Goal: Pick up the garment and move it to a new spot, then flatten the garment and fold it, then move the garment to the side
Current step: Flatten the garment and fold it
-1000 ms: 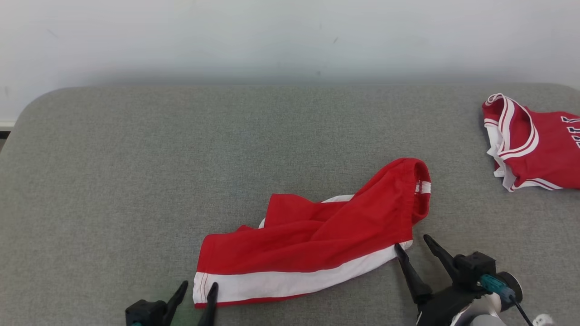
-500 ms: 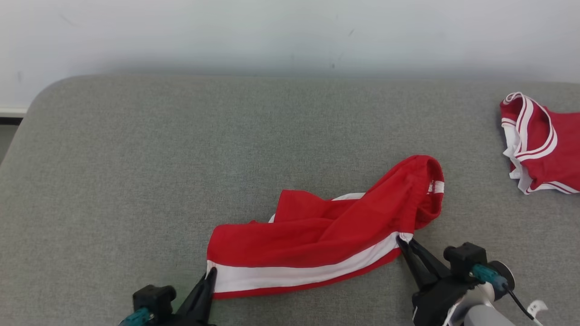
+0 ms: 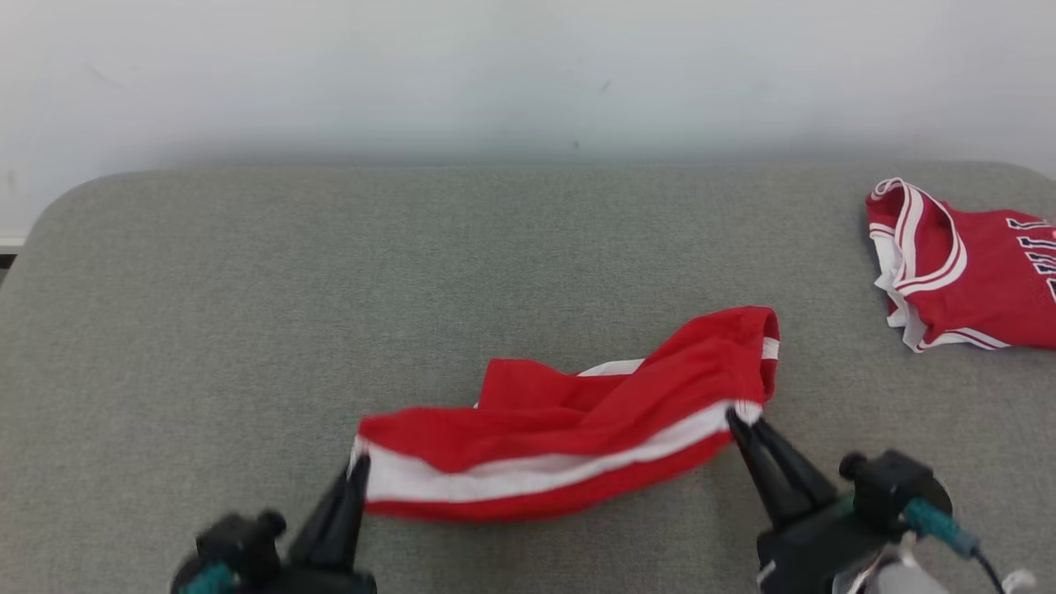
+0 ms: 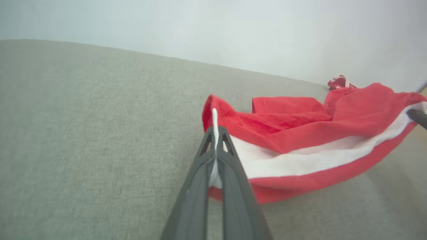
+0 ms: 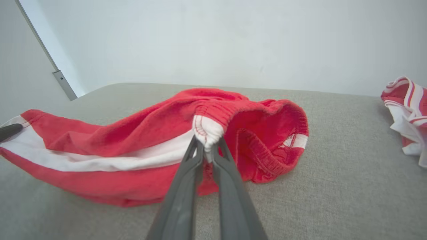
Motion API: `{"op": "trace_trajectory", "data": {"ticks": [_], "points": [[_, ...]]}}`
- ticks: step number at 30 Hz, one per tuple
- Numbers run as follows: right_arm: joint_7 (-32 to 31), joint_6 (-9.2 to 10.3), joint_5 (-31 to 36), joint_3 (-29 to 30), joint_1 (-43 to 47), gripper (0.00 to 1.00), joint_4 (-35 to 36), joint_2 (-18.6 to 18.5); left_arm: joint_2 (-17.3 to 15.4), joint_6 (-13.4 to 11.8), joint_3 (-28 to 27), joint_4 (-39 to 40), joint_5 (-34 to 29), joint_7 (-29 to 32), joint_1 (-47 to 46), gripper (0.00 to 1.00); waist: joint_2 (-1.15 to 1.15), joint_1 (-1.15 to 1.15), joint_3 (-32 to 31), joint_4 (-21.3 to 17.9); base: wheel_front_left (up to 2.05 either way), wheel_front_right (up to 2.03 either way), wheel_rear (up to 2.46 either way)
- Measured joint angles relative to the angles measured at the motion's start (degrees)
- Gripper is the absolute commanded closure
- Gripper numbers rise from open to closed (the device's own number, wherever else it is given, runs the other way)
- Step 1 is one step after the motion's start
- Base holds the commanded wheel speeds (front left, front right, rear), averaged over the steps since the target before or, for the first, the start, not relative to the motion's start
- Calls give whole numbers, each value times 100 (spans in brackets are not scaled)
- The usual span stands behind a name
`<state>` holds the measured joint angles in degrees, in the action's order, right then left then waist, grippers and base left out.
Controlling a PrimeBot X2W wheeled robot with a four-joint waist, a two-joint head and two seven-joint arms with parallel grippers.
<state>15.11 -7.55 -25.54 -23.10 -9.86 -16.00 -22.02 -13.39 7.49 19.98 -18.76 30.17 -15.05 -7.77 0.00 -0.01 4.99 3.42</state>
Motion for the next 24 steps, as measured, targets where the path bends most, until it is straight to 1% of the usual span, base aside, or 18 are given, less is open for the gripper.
{"op": "trace_trajectory", "data": {"ticks": [3,6,9,11,14,16,20,21,24], "points": [[-21,0,-19,-56,-452,100,162,-116,-225,0,158,171,-13,2,-569,100,0,0,67,-53,0,0,0],[-138,0,-197,-96,-1192,100,247,-267,-554,0,457,314,44,227,-1427,100,0,1,198,-94,0,0,0],[-376,0,-476,-103,-2043,100,259,-397,-809,1,727,416,258,495,-2530,100,0,1,389,-121,0,0,0],[-580,0,-650,-154,-2699,100,232,-495,-905,1,766,364,656,678,-3294,100,1,1,551,-133,0,0,0],[-932,0,-984,-204,-3776,100,118,-516,-1147,1,975,197,896,920,-4442,100,1,2,843,-157,0,0,0],[-1145,0,-1211,-199,-4475,100,-20,-497,-1195,0,968,14,1172,976,-5180,100,1,3,1063,-176,0,0,0],[-1464,0,-1635,-158,-5654,100,-363,-396,-1209,1,1031,-346,1530,1011,-6477,100,1,3,1521,-219,0,0,0],[-1464,0,-1635,-158,-5654,100,-363,-396,-1209,1,1031,-346,1530,1011,-6477,100,1,3,1521,-219,0,0,0],[-1647,0,-1945,-80,-6513,100,-722,-256,-1257,1,1166,-624,1627,1000,-7454,100,1,4,1859,-253,0,0,0]]}}
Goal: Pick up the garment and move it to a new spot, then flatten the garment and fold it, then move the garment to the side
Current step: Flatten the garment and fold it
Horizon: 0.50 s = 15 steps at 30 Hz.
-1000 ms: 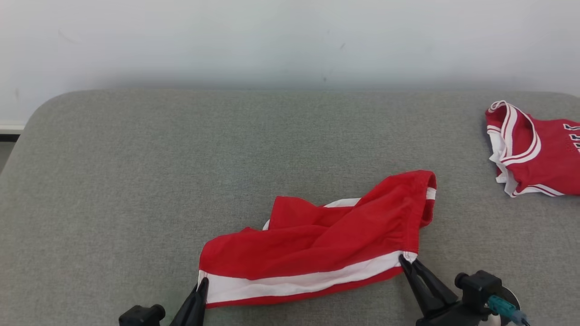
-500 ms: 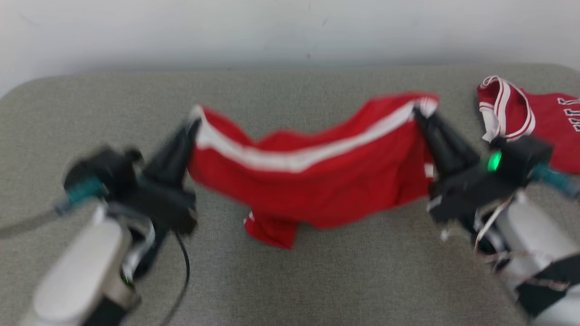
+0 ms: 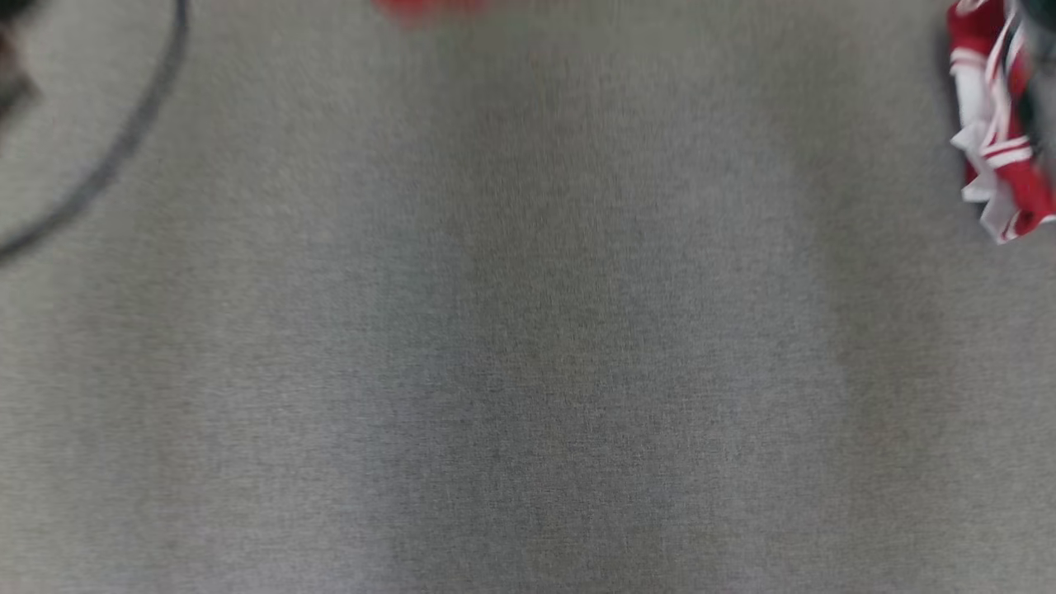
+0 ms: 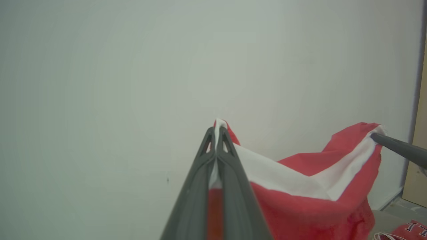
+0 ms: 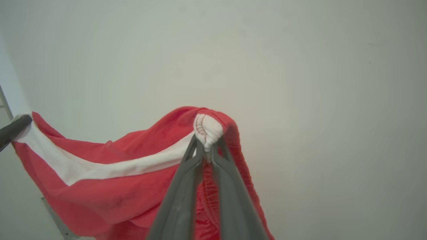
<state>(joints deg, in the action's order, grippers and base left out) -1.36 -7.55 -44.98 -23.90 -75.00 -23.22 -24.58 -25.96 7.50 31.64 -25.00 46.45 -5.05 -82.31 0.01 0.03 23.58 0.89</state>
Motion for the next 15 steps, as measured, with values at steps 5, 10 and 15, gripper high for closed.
{"op": "trace_trajectory", "data": {"ticks": [5,10,15], "points": [[-124,0,-325,149,-1173,100,-739,186,-23,0,243,-503,-48,-300,-1285,100,0,0,518,-58,0,0,0],[-213,0,-455,63,-1978,100,-1318,302,-2,0,422,-1040,277,-454,-2028,100,0,0,947,-112,0,0,0],[-107,0,-453,-194,-2333,100,-1628,208,-9,1,673,-1410,597,-650,-2306,100,0,-1,1261,-134,0,0,0]]}}
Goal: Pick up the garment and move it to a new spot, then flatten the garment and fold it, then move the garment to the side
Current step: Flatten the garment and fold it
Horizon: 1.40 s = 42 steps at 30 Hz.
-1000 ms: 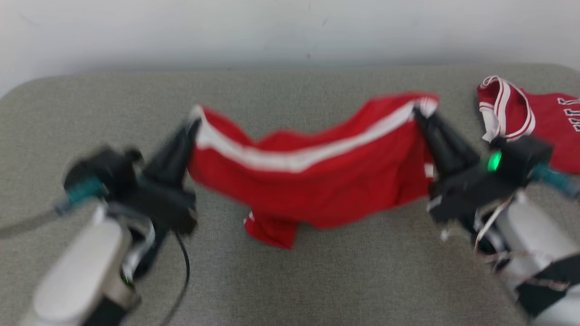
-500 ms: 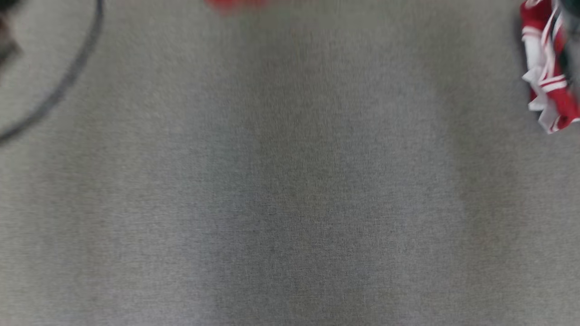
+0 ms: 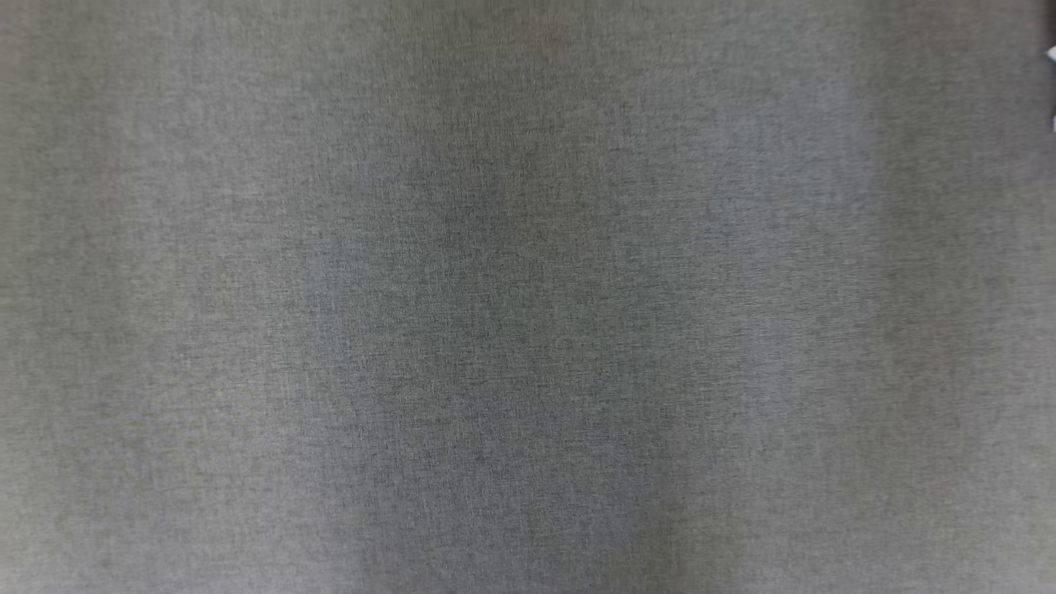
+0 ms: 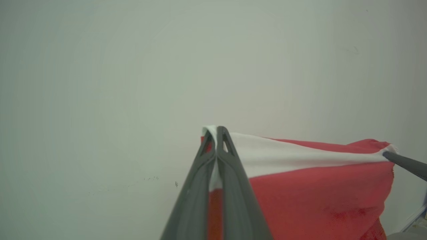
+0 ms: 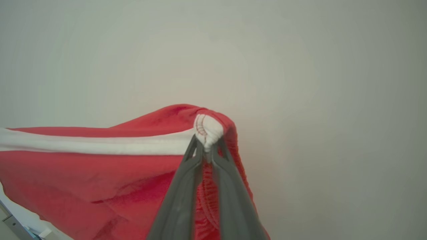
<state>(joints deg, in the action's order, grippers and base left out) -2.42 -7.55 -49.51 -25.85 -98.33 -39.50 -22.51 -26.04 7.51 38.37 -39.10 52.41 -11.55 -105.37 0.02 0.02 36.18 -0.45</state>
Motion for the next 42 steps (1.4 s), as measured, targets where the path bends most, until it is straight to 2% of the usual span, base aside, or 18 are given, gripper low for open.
{"op": "trace_trajectory", "data": {"ticks": [4,7,10,13,18,23,29,36,42], "points": [[141,0,-100,-255,-10,100,-76,-32,-23,0,258,-54,172,-165,48,100,0,0,152,14,0,0,0],[288,0,-238,-680,354,100,159,-204,-89,-1,521,151,382,-279,523,100,0,0,144,52,0,0,0],[479,1,-459,-943,825,100,490,-424,-180,-1,557,524,512,-332,1067,100,0,-2,34,65,0,0,0],[638,0,-755,-1174,1496,100,933,-686,-230,-1,304,1076,564,-342,1910,100,-1,-2,-133,78,0,0,0],[905,0,-1195,-1405,2936,100,1757,-1205,-190,-10,-600,2063,275,-349,3873,100,-2,-3,-494,104,0,0,0],[1192,0,-1379,-1511,4448,100,2357,-1627,109,-70,-1381,2980,-35,-349,5889,100,-2,-3,-881,103,0,0,0],[1471,0,-1605,-1330,6004,100,2748,-1768,538,-44,-1823,3379,-405,-349,7836,100,-3,-4,-1300,86,0,0,0],[1634,0,-1596,-1029,7496,100,2962,-1739,1049,-1,-2271,3386,-681,-348,9301,100,-3,-4,-1761,54,0,0,0],[1674,0,-1596,-843,8719,100,3137,-1608,1261,3,-2396,3265,-683,-348,10169,100,-3,-3,-2182,48,0,0,0]]}}
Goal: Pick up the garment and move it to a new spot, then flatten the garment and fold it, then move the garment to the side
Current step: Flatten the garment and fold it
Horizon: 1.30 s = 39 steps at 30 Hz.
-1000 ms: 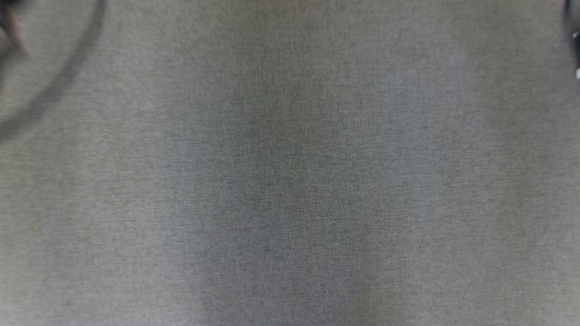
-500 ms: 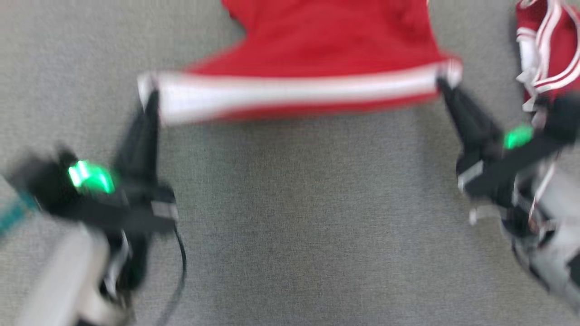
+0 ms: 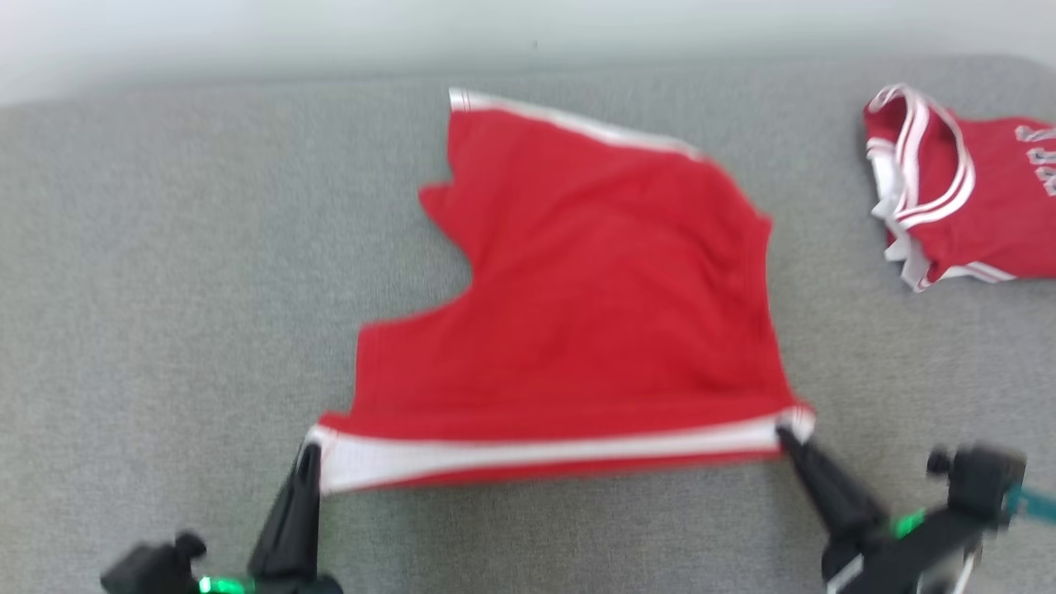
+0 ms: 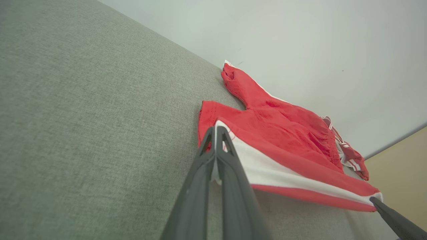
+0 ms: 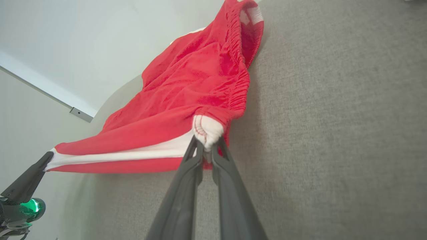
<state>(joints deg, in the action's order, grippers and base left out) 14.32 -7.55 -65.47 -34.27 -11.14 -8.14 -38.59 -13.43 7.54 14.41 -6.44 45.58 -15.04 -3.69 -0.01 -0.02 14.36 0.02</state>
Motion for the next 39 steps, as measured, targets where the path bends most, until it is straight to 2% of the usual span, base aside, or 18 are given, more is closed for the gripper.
{"op": "trace_trajectory", "data": {"ticks": [4,9,14,18,24,27,29,30,35,39], "points": [[-60,0,68,11,629,100,220,31,133,0,-140,-25,-92,0,427,100,0,0,-268,-19,0,0,0],[-229,0,107,53,1310,100,614,121,130,1,-422,-52,-227,0,771,100,0,0,-557,-40,0,0,0],[-388,0,159,235,1644,100,1011,220,16,1,-542,13,-292,-1,876,100,1,0,-756,-93,0,0,0],[-495,0,286,414,1662,100,1212,326,-197,0,-419,90,-378,0,714,100,1,1,-781,-202,0,0,0],[-560,0,433,758,1377,100,1301,520,-821,0,92,138,-432,1,-398,100,1,2,-633,-329,0,0,0],[-573,0,464,866,1079,100,1251,672,-1135,0,455,22,-359,58,-1189,100,1,2,-491,-407,0,0,0],[-555,0,602,971,690,100,1057,817,-1418,0,826,-242,-237,244,-2068,100,2,3,-305,-497,0,0,0],[-555,0,602,971,690,100,1057,817,-1418,0,826,-242,-237,244,-2068,100,2,3,-305,-497,0,0,0],[-524,0,799,1069,-40,100,657,1174,-1703,1,1359,-848,-14,474,-3466,100,2,3,69,-677,0,0,0],[-500,0,956,1127,-608,100,233,1430,-1782,1,1856,-1388,97,641,-4337,100,2,3,389,-843,0,0,0]]}}
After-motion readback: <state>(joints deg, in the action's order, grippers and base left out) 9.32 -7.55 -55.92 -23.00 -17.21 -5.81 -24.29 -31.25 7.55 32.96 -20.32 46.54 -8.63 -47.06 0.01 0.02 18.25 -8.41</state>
